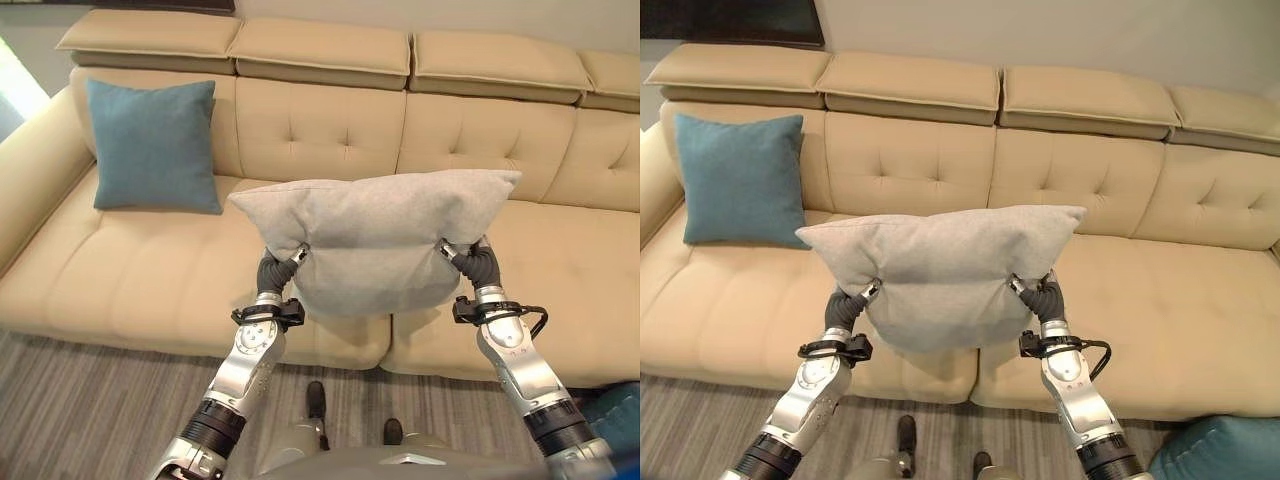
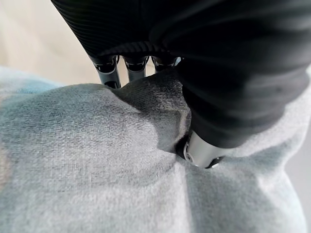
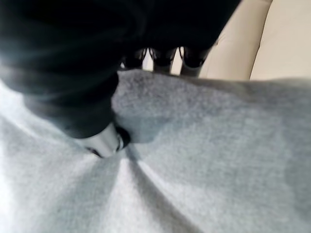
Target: Pick up all the scattered cushions and arrange them neatly on the sofa.
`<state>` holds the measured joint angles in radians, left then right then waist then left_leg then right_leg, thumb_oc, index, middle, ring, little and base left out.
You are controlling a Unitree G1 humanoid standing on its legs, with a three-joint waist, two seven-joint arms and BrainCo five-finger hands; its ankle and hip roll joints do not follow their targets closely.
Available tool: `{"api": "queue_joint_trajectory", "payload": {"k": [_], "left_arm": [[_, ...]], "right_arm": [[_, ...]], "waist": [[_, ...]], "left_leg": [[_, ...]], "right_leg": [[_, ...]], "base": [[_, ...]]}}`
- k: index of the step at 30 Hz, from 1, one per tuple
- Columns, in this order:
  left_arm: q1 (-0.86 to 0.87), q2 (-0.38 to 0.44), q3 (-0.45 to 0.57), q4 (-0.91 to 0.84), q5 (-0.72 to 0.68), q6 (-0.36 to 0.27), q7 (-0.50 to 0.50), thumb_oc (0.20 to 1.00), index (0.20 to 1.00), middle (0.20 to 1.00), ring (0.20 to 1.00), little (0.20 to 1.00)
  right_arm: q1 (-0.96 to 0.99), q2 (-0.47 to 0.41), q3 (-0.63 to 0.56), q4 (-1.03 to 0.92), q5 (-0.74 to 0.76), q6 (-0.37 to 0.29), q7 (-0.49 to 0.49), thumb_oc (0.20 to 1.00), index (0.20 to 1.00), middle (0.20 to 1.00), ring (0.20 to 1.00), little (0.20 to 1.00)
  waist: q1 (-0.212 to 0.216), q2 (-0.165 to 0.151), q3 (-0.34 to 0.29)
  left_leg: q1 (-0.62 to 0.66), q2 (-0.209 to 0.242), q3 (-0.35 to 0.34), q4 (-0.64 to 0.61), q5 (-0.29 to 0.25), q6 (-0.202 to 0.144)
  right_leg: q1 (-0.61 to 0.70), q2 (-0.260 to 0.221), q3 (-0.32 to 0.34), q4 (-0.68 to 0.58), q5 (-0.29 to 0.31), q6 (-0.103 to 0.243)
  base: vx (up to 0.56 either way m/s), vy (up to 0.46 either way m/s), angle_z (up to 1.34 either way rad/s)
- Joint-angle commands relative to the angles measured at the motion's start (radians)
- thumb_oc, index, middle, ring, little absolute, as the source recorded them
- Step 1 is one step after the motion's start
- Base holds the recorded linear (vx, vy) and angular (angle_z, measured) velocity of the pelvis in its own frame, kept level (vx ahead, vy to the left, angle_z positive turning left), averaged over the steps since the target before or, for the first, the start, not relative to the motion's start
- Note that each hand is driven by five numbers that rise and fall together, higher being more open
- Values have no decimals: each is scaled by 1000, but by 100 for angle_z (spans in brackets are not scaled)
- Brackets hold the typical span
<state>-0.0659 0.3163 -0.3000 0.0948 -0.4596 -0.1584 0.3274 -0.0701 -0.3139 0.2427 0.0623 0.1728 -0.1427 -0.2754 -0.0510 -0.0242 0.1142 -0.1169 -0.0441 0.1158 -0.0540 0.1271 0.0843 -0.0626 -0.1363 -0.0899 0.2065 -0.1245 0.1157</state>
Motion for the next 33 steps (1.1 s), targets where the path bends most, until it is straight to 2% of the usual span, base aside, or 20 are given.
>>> {"api": "queue_joint_trajectory", "payload": {"k": [1, 3, 4, 5, 6, 7, 10, 17, 18, 19, 21, 22, 23, 25, 26, 27, 28, 29, 33], "left_arm": [[-73, 0, -8, -120, 48, -88, -47, 200, 200, 200, 200, 200], [-68, 4, 2, -127, 51, -93, -50, 200, 200, 200, 200, 200], [-68, 4, 2, -127, 51, -93, -50, 200, 200, 200, 200, 200], [-64, 2, 4, -131, 45, -100, -55, 200, 200, 200, 200, 200], [-63, 1, 5, -131, 42, -102, -56, 200, 200, 200, 200, 200], [-63, -1, 6, -130, 45, -104, -55, 200, 200, 200, 200, 200], [-64, -4, 10, -129, 45, -108, -56, 200, 200, 200, 200, 200], [-62, -16, 8, -121, 41, -115, -68, 200, 200, 200, 200, 200], [-76, -30, -5, -115, 28, -116, -73, 200, 200, 200, 200, 200], [-92, -36, -17, -108, 19, -114, -74, 200, 200, 200, 200, 200], [-93, -36, -17, -107, 19, -115, -74, 200, 200, 200, 200, 200], [-101, -44, -24, -101, 12, -113, -72, 200, 200, 200, 200, 200], [-103, -47, -24, -99, 10, -111, -74, 200, 200, 200, 200, 200], [-102, -48, -23, -98, 11, -105, -74, 200, 200, 200, 200, 200], [-94, -47, -21, -99, 15, -100, -76, 200, 200, 200, 200, 200], [-92, -45, -20, -98, 20, -95, -73, 200, 200, 200, 200, 200], [-91, -45, -15, -99, 26, -93, -61, 200, 200, 200, 200, 200], [-85, -47, -9, -104, 20, -95, -62, 200, 200, 200, 200, 200], [-71, -48, -1, -107, 23, -96, -61, 200, 200, 200, 200, 200]], "right_arm": [[-104, 35, 15, -97, 3, -107, 52, 200, 200, 200, 200, 200], [-112, 37, 21, -93, 0, -107, 56, 200, 200, 200, 200, 200], [-112, 37, 22, -93, 0, -107, 56, 200, 200, 200, 200, 200], [-126, 36, 30, -91, 4, -106, 64, 200, 200, 200, 200, 200], [-131, 35, 30, -92, 6, -108, 66, 200, 200, 200, 200, 200], [-145, 35, 37, -93, 8, -109, 64, 200, 200, 200, 200, 200], [-153, 33, 44, -95, 5, -108, 66, 200, 200, 200, 200, 200], [-147, 24, 43, -89, -9, -108, 69, 200, 200, 200, 200, 200], [-113, -3, 18, -100, -17, -111, 61, 200, 200, 200, 200, 200], [-98, -22, 2, -107, -18, -112, 53, 200, 200, 200, 200, 200], [-98, -22, 2, -108, -17, -111, 53, 200, 200, 200, 200, 200], [-89, -37, -7, -112, -11, -108, 47, 200, 200, 200, 200, 200], [-84, -41, -13, -112, -8, -107, 44, 200, 200, 200, 200, 200], [-79, -41, -17, -110, -6, -103, 42, 200, 200, 200, 200, 200], [-69, -41, -24, -110, -7, -102, 40, 200, 200, 200, 200, 200], [-67, -40, -27, -109, -9, -100, 36, 200, 200, 200, 200, 200], [-66, -39, -30, -104, -12, -99, 27, 200, 200, 200, 200, 200], [-67, -38, -33, -102, -9, -95, 27, 200, 200, 200, 200, 200], [-58, -33, -34, -104, -24, -97, 28, 200, 200, 200, 200, 200]], "waist": [[45, 1, -38], [52, 2, -39], [51, 2, -39], [51, 6, -38], [48, 6, -37], [44, 4, -32], [40, 5, -24], [32, 2, -29], [19, 0, -38], [8, -12, -30], [5, -11, -31], [2, -20, -20], [3, -20, -15], [4, -23, -14], [9, -26, -18], [12, -27, -22], [22, -21, -18], [24, -12, -23], [22, 4, -39]], "left_leg": [[61, 39, 1, 79, -172, -66], [81, 36, 17, 71, -185, -65], [82, 36, 16, 70, -185, -65], [102, 37, 28, 59, -195, -66], [108, 35, 29, 59, -199, -65], [127, 27, 33, 53, -210, -66], [144, 25, 37, 51, -218, -70], [161, 19, 25, 56, -232, -82], [150, 46, 16, 109, -250, -127], [99, 65, 15, 207, -251, -148], [89, 67, 11, 221, -257, -149], [42, 80, 15, 312, -253, -161], [18, 86, 9, 345, -247, -164], [-2, 88, 6, 344, -246, -159], [-17, 93, 2, 300, -231, -154], [-21, 96, -3, 263, -209, -154], [-55, 105, -19, 208, -156, -164], [-37, 107, -28, 159, -155, -164], [7, 99, -35, 113, -146, -161]], "right_leg": [[-37, 17, -8, 165, 56, 35], [-49, -9, -54, 132, 58, 36], [-47, -9, -55, 130, 58, 36], [-70, -10, -86, 74, 66, 30], [-84, -8, -91, 51, 77, 30], [-107, -13, -112, -19, 114, 33], [-113, -12, -138, -66, 141, 36], [-80, 2, -122, -112, 144, 32], [-19, 23, -131, -159, 124, 12], [5, 17, -149, -176, 117, -4], [4, 18, -153, -177, 117, -4], [27, 17, -161, -187, 105, -21], [36, 19, -166, -194, 99, -27], [47, 20, -170, -203, 95, -28], [59, 22, -172, -215, 94, -24], [68, 27, -170, -226, 93, -19], [87, 36, -163, -234, 83, -14], [85, 43, -154, -228, 76, -15], [94, 41, -142, -223, 68, -11]], "base": [[43, 77, -49], [77, 54, -42], [115, 5, -60], [113, -9, -53], [184, -42, -37], [111, -41, -9], [106, -65, -18], [98, -98, 3], [205, -374, 36], [201, -376, 68], [24, -92, 92], [23, -83, 41], [45, -97, 5], [57, -19, 16], [103, 7, 16], [168, 44, 19], [148, 76, 17], [109, 75, 19], [110, 99, -20]]}}
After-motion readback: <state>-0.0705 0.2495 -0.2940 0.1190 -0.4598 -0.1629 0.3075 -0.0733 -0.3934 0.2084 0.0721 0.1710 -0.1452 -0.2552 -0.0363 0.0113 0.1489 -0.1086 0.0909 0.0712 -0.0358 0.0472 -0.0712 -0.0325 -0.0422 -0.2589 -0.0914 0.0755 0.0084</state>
